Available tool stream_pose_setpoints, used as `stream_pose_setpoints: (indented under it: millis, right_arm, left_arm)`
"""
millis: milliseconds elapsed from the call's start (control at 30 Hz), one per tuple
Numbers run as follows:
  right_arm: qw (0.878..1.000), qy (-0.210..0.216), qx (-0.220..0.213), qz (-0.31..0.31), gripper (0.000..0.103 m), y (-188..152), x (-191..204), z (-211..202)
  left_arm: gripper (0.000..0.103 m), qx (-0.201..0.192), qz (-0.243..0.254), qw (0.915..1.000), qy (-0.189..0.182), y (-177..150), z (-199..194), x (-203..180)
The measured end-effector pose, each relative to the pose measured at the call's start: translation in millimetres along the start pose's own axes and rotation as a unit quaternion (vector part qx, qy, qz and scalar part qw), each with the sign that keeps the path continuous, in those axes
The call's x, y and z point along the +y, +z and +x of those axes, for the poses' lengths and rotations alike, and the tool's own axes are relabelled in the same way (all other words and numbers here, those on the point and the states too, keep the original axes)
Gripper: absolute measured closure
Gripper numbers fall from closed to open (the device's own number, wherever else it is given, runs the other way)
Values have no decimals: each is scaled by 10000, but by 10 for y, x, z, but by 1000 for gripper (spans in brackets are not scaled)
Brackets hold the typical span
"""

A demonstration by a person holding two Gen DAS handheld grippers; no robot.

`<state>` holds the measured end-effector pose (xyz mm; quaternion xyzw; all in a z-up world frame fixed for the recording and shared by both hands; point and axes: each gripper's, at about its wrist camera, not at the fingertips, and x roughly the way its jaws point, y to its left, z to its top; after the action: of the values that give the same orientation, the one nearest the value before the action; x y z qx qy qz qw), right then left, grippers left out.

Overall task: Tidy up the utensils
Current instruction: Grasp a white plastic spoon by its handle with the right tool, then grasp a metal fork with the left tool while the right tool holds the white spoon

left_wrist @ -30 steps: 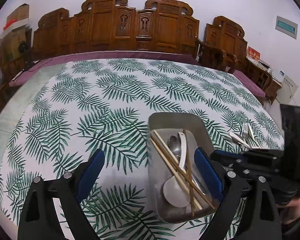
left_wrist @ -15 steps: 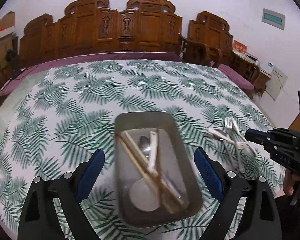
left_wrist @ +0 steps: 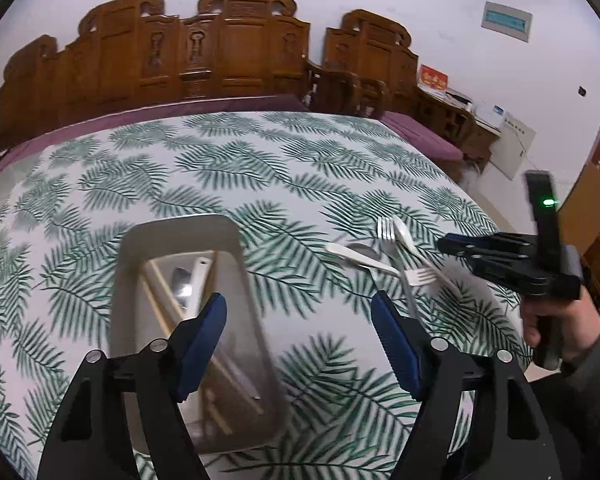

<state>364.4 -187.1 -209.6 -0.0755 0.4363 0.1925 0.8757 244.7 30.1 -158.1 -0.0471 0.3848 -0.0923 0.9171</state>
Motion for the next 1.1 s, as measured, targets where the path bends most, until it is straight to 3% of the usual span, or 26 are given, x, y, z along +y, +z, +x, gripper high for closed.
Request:
stream_pose_setpoints:
  millis: [67,500,600,1100]
  right_arm:
    - [9999,-41,97,35,83,-37,-51,100]
    - [9993,30,341,-172,83,37,-80,431]
    - [9989,-93,381,-268,93,23,-89,421]
    - [9986,50,171,497,95,-49,-594,240]
  left_arm:
    - [37,42,49,10000,-58,-18,33,-74]
    - [43,270,220,9994,38,-81,242,-366]
    - [47,349,263,9990,73,-86,295,-436]
    - [55,678,418,9968,-15,76,775,-855]
